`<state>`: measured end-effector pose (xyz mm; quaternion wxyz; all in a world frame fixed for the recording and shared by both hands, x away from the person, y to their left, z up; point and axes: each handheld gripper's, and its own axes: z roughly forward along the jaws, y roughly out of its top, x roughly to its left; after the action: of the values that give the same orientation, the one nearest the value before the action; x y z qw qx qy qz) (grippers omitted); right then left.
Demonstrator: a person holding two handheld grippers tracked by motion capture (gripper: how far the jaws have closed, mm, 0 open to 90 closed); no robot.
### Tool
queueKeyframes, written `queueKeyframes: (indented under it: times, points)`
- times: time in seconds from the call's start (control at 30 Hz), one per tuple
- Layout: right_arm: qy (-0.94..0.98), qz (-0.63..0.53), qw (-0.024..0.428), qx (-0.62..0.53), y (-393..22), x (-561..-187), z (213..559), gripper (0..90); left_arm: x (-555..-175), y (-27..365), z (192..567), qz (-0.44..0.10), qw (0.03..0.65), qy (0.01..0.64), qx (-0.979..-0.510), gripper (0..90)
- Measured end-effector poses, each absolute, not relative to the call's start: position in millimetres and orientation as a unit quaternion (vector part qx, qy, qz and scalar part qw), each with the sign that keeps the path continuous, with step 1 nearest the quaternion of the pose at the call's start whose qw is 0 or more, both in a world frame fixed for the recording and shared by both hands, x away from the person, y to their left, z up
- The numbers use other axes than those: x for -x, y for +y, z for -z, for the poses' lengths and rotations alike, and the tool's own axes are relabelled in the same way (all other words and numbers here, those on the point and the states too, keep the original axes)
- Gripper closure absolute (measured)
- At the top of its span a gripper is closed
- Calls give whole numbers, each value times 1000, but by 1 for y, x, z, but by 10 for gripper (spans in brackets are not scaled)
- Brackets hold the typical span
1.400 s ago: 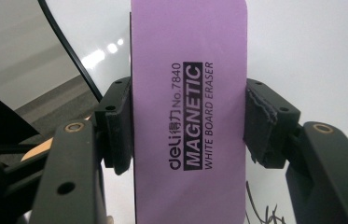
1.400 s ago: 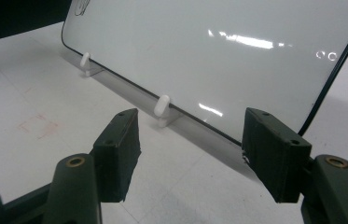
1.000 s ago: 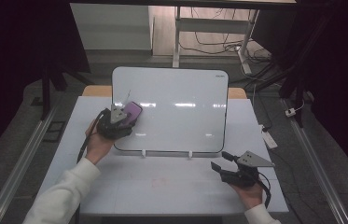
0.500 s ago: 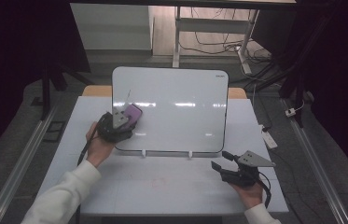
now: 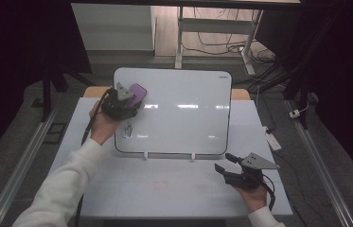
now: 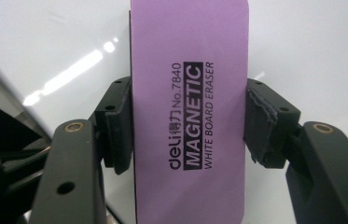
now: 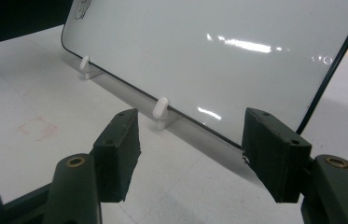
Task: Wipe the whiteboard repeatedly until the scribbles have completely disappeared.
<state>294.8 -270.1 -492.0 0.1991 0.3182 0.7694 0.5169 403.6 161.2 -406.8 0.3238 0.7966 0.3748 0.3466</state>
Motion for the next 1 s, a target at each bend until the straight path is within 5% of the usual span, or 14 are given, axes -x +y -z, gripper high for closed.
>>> queueKeyframes:
  times: [0.33,0.73,1.0]
  points:
    - [771,-515,198,-319,-269,-294,492,360,-364,160,454,-335,320,353,-813,410]
    - [771,-515,200,-317,-268,-296,492,360,-407,170,401,-330,328,413,-783,409]
    - [770,-516,199,-317,-269,-294,491,360,-384,166,427,-311,308,386,-812,409]
